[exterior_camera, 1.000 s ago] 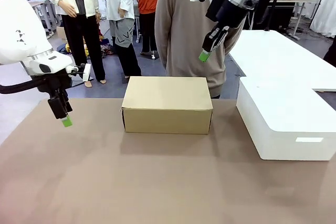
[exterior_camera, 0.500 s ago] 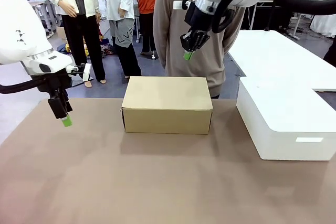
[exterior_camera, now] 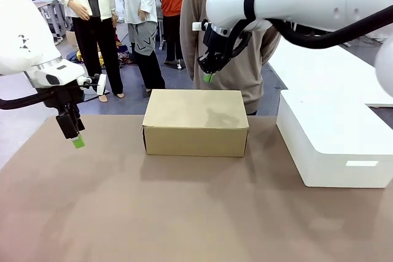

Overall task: Pack the shoes into the box.
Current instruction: Press down on the lid of the Shoes Box.

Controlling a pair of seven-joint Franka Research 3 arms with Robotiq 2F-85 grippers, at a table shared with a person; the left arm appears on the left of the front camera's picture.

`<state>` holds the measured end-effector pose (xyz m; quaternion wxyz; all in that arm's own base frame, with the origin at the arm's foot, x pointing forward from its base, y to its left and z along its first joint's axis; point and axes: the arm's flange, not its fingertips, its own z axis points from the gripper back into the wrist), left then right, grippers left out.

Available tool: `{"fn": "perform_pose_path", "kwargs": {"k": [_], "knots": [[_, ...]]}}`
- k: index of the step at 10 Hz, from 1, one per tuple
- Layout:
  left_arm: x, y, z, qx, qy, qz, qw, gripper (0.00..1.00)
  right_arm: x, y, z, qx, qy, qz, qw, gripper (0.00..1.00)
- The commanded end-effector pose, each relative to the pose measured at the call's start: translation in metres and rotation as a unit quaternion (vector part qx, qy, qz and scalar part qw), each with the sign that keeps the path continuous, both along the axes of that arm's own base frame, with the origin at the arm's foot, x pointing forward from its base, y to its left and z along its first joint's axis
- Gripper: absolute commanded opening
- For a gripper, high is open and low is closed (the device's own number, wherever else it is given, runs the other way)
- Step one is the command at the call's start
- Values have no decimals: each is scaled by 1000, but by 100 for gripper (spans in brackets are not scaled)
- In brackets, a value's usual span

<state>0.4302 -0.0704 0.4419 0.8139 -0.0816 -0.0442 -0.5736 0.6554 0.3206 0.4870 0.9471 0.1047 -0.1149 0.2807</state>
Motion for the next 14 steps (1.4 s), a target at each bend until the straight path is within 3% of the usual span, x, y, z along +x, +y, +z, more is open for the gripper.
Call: {"fn": "perform_pose_path", "kwargs": {"k": [1,7,8,10,12,14], "knots": [[0,2,1,3,-2,3,1000,100,20,12,-12,-6,6,-3,1000,0],[0,2,1,3,-2,3,1000,100,35,15,-78,-37,37,-6,999,0],[0,2,1,3,-2,3,1000,100,31,16,-74,-39,37,-2,999,0],[0,2,1,3,-2,3,1000,100,10,16,-28,-25,24,18,999,0],[0,2,1,3,-2,3,1000,100,-24,10,15,-23,23,53,998,0],[0,2,1,3,-2,3,1000,100,-65,1,37,-30,20,85,996,0]]}}
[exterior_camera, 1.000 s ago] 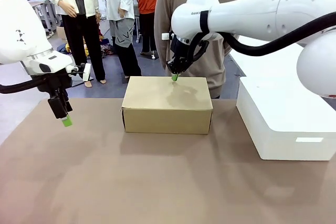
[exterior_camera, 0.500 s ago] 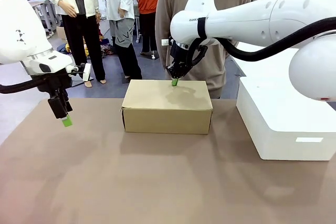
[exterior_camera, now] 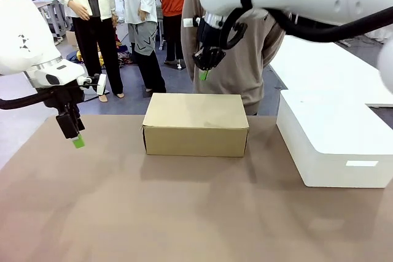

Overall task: Pack the shoes into the box.
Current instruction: Press down on the lid of the Shoes Box.

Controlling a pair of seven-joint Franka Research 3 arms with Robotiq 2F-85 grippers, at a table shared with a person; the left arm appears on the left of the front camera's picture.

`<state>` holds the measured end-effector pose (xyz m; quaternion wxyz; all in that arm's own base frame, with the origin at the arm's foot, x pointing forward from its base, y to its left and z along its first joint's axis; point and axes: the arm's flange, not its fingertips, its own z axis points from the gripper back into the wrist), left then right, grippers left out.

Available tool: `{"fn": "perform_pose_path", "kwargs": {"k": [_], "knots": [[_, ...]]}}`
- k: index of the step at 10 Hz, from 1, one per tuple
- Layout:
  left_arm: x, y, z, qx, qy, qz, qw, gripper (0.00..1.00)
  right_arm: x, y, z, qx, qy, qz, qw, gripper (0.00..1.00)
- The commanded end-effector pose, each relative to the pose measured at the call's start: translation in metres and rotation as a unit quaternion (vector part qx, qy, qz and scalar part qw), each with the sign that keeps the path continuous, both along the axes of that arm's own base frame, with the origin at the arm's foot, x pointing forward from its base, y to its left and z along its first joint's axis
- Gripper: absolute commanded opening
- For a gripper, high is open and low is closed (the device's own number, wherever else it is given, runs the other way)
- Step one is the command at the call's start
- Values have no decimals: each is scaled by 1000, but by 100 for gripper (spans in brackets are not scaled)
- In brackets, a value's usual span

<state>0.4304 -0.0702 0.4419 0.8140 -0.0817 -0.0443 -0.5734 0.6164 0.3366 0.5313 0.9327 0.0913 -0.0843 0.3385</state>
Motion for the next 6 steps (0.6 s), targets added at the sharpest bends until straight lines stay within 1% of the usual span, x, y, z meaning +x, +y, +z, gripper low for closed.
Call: {"fn": "perform_pose_path", "kwargs": {"k": [1,3,5,6], "knots": [[0,2,1,4,-2,3,1000,100,-49,-19,0,-8,7,46,999,0],[0,2,1,4,-2,3,1000,100,-85,-29,6,-9,4,69,998,0],[0,2,1,4,-2,3,1000,100,-120,-43,18,-10,-5,78,997,0],[0,2,1,4,-2,3,1000,100,-136,-50,25,2,-2,86,996,0]]}}
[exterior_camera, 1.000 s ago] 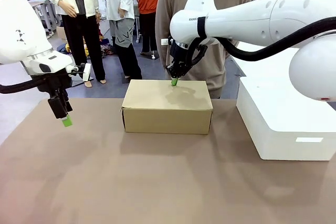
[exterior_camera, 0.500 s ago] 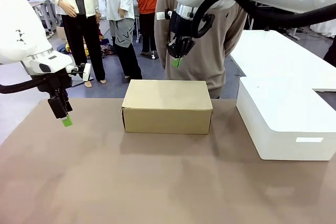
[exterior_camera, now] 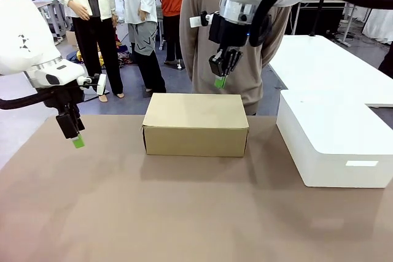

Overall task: Pack the shoes into the box.
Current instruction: Press down on the lid of the Shoes Box.

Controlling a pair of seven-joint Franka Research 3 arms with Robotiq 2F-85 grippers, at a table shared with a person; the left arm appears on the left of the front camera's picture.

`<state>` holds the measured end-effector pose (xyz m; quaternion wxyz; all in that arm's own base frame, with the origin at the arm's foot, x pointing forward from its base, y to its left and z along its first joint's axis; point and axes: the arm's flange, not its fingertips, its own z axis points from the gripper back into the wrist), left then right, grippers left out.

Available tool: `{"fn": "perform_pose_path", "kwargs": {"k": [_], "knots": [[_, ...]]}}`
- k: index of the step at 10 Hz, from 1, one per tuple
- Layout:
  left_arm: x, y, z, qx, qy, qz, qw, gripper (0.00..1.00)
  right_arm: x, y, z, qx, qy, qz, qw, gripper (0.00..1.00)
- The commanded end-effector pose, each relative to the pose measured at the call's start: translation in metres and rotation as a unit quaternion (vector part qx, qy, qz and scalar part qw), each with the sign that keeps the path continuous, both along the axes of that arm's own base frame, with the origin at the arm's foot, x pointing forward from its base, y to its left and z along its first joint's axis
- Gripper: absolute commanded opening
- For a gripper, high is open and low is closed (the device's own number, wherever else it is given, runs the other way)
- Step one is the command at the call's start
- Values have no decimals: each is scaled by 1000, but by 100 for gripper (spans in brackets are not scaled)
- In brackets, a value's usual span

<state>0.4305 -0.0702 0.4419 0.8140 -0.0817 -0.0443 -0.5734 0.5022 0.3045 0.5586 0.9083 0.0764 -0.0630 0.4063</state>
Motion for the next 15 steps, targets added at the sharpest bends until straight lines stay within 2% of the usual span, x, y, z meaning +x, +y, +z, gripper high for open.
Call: {"fn": "perform_pose_path", "kwargs": {"k": [1,3,5,8,12,15], "knots": [[0,2,1,4,-2,2,1000,100,-39,-24,5,37,-8,21,999,0],[0,2,1,4,-2,2,1000,100,-85,-42,14,49,9,64,997,0],[0,2,1,4,-2,2,1000,100,-125,-57,15,49,23,75,996,40],[0,2,1,4,-2,2,1000,100,-161,-74,-3,-5,4,79,997,100],[0,2,1,4,-2,2,1000,100,-166,-111,-44,-62,-11,27,998,100],[0,2,1,4,-2,2,1000,100,-156,-125,-62,-61,-14,0,998,100]]}}
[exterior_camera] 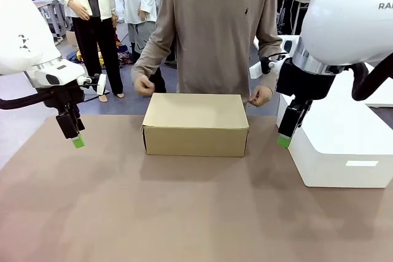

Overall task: Pack the shoes into the box.
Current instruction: Press down on the lid of the Shoes Box.

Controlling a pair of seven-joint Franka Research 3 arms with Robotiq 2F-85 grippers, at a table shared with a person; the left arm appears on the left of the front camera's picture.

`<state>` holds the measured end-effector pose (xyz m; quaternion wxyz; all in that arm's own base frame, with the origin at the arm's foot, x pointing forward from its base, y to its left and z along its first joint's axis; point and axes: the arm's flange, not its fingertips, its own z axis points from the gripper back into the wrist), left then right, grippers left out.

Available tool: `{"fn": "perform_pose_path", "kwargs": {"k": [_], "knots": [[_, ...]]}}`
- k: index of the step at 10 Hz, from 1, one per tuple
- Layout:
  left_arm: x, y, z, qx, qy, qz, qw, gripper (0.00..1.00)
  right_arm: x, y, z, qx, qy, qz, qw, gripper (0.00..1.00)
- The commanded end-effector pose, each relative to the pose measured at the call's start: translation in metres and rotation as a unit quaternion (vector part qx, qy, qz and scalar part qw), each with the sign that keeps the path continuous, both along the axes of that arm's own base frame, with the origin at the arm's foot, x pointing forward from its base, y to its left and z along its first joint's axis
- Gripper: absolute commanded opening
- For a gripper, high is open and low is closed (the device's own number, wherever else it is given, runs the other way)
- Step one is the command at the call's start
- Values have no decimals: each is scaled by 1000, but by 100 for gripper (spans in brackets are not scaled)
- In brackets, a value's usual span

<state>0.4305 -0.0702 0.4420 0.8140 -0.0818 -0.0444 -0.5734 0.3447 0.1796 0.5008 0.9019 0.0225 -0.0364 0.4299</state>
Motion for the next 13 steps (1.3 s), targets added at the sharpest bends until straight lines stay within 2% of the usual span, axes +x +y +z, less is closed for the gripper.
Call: {"fn": "perform_pose_path", "kwargs": {"k": [1,5,13], "knots": [[0,2,1,4,-2,3,1000,100,6,-3,-8,11,-24,-33,999,100],[0,2,1,4,-2,3,1000,100,13,-7,-20,44,-54,-73,995,100],[0,2,1,4,-2,3,1000,100,15,-9,-12,34,-45,-67,996,100]]}}
